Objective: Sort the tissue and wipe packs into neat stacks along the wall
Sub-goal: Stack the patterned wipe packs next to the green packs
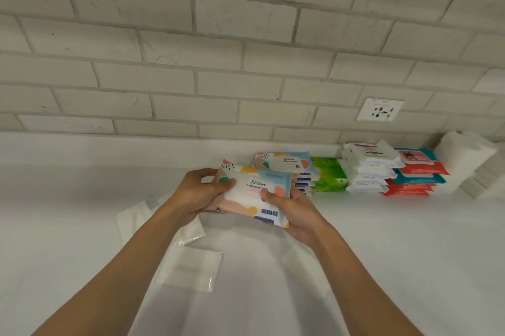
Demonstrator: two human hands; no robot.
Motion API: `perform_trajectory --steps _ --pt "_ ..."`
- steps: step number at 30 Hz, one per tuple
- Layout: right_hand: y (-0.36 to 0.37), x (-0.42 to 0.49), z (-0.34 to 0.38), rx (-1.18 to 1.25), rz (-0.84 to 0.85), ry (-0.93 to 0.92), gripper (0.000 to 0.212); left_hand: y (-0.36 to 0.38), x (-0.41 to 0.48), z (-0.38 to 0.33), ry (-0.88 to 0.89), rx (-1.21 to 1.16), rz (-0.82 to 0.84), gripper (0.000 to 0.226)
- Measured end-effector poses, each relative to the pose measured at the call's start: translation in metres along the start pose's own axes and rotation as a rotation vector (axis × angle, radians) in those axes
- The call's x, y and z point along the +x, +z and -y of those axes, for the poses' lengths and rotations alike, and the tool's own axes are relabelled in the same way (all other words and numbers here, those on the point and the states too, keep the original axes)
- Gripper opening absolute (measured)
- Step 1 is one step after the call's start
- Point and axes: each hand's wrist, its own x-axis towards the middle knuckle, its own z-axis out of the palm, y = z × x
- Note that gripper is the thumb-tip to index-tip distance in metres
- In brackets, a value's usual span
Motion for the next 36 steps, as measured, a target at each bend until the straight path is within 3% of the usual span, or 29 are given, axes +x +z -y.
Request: perform_trajectory --steps 8,16,19,23,32,36 --pt "-0.044 0.041 0.050 -0.282 -0.145 -0.170 0.031 0.044 0.047 -0.021 0.046 0.088 -0.044 0.016" --pt "-0.072 0.087 0.073 -0.655 -0.412 -0.292 0.060 0.083 0.098 -0.030 0.076 0.219 -0.060 0.032" --pt "-0.077 0.099 0.074 -0.786 -0.426 -0.304 0.062 0.093 0.112 -0.023 0.065 0.256 -0.106 0.046" --pt "-0.083 0.111 0.069 -0.847 -0.406 -0.291 0.060 0.104 0.125 -0.007 0.116 0.351 -0.157 0.015" --pt "-0.094 0.130 0.051 -0.907 -0.418 -0.254 0.067 0.106 0.129 0.005 0.188 0.460 -0.163 0.017" --pt "-0.098 0.134 0.045 -1.054 -0.452 -0.271 0.055 0.107 0.125 0.006 0.187 0.471 -0.148 0.018"
